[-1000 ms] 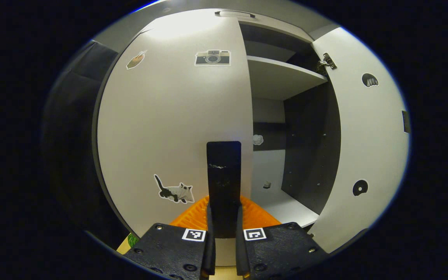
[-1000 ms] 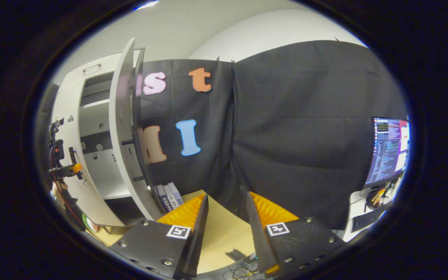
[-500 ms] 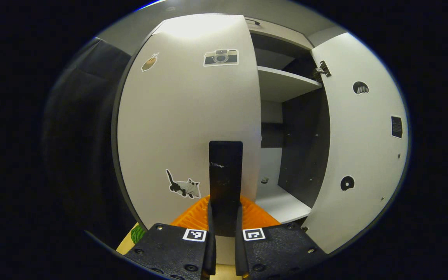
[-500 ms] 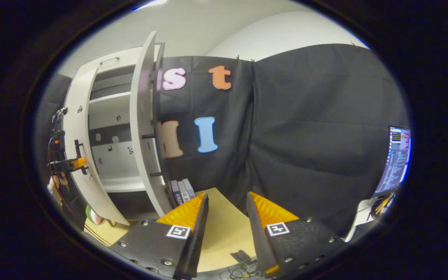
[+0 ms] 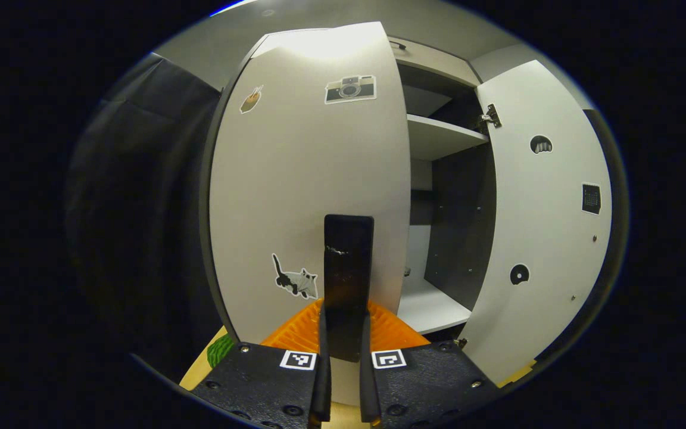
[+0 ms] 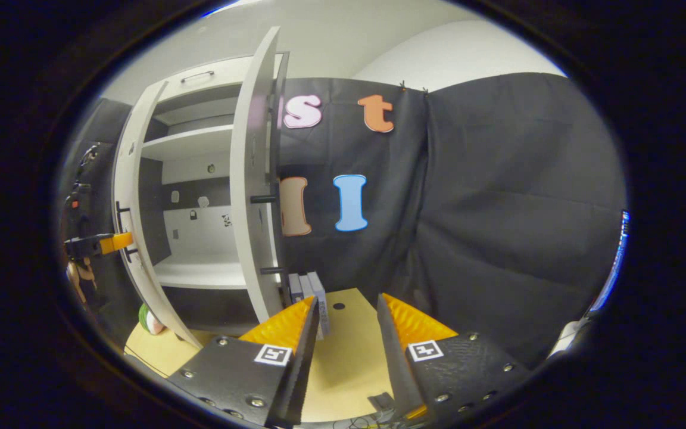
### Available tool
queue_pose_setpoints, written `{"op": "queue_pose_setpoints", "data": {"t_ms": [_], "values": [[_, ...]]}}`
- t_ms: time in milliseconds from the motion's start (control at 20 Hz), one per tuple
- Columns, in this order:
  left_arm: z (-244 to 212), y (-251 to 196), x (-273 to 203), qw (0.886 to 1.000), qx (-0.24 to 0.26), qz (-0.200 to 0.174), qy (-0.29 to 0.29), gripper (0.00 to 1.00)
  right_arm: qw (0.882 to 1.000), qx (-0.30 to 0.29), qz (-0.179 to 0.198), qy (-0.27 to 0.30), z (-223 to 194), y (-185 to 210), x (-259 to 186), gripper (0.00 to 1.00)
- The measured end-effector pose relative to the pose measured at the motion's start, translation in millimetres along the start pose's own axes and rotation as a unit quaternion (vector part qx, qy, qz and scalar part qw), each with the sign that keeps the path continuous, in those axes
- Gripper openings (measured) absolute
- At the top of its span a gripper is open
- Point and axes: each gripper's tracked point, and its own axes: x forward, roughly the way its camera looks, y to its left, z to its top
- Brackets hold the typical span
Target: Open the right door of the double-door shoe cabinet with the right hand, and open the left door with the left hand.
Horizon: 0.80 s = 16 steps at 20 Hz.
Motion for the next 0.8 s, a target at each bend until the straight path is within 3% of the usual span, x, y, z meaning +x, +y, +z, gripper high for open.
{"op": "queue_pose_setpoints", "data": {"t_ms": [450, 800], "values": [[-0.7, 22.7, -34.7, 1.000, -0.013, 0.019, -0.002, 0.17, 0.999, -0.013, 0.038, 0.005, -0.8, 33.1, 32.2, 0.57], [-0.5, 38.9, -50.6, 1.000, -0.013, 0.024, -0.003, 0.14, 0.999, -0.020, 0.039, 0.014, -8.3, 36.5, 34.9, 0.57]]}}
